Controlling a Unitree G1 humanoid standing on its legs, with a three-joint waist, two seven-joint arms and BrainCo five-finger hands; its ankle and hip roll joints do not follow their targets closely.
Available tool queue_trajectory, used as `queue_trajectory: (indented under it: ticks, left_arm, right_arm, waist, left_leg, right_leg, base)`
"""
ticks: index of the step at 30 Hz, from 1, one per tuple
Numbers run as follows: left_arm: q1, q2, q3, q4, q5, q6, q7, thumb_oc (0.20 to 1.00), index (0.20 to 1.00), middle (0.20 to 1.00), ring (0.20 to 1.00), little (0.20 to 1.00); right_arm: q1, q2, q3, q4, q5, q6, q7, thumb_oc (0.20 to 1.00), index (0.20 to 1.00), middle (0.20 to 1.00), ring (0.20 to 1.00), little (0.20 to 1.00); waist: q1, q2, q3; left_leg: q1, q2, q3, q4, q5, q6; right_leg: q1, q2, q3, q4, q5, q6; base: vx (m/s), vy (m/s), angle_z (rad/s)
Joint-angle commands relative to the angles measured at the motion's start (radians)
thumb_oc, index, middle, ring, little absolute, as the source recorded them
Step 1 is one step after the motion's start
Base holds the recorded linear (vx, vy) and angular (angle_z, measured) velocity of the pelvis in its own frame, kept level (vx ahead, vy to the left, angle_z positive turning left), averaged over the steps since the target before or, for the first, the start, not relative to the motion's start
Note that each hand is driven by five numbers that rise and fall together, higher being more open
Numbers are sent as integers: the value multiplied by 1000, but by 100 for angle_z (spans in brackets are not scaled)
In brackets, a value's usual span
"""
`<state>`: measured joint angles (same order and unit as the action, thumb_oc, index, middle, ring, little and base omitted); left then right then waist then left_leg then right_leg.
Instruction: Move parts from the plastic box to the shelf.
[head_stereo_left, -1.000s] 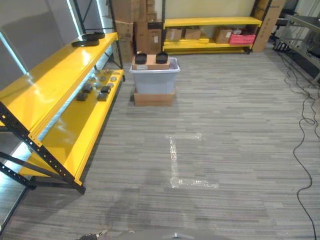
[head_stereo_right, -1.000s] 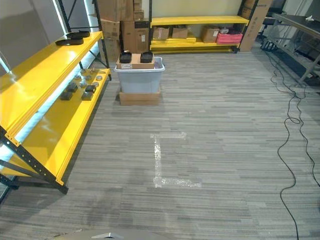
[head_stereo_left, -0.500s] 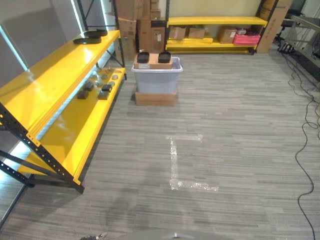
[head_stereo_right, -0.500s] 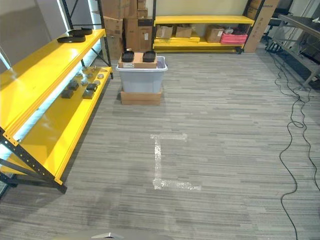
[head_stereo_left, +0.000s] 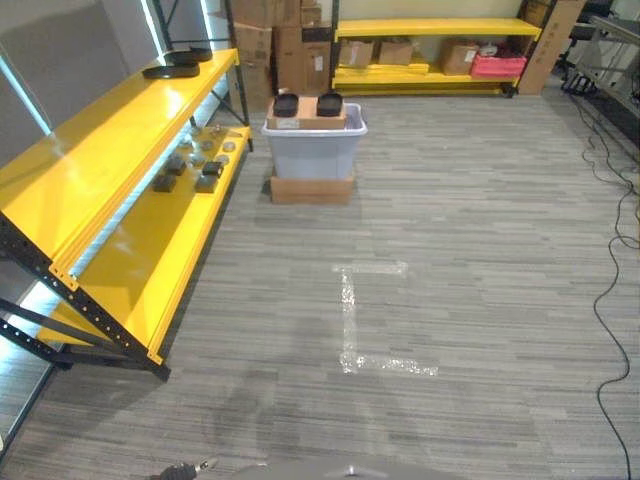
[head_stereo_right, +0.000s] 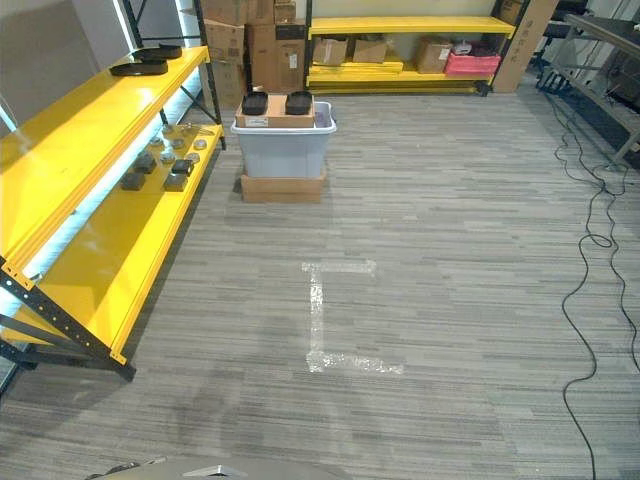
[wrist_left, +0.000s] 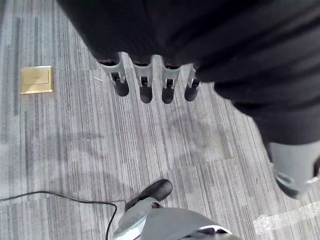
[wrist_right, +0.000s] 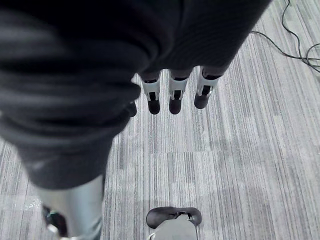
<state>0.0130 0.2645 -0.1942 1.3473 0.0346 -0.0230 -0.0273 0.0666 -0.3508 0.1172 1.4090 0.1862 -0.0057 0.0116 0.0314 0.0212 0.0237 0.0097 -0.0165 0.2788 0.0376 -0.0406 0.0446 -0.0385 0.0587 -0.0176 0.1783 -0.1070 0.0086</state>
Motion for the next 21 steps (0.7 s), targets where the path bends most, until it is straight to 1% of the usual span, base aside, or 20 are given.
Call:
queue_trajectory:
  ticks: [1, 16, 21]
  left_arm:
    - [-50, -6, -19, 15, 26, -23, 12, 1000, 1000, 1000, 1000, 1000]
    - [-51, -12, -32, 17, 41, -23, 3, 1000, 1000, 1000, 1000, 1000]
    - [-59, -20, -33, 16, 36, -24, -6, 1000, 1000, 1000, 1000, 1000]
  right_arm:
    - [-26, 1, 27, 44, -35, -14, -12, 1000, 1000, 1000, 1000, 1000]
    - [-22, 3, 26, 57, -34, -10, -6, 1000, 1000, 1000, 1000, 1000]
    - [-17, 6, 6, 75, 2, -3, 21, 1000, 1000, 1000, 1000, 1000]
  waist:
    - [11, 13, -17]
    - [12, 15, -24]
    - [11, 13, -31]
  left_leg:
    - [86, 79, 0, 26, -106, -102]
    - [97, 81, 3, 26, -108, -104]
    - [100, 80, 1, 23, -109, -103]
  right_leg:
    - [-7, -57, 92, 5, -85, 188]
    - [3, -57, 89, 3, -87, 184]
    - [8, -56, 84, -1, -88, 184]
  base:
    - [0, 0, 0]
    - [0, 0, 0]
    - [0, 0, 0]
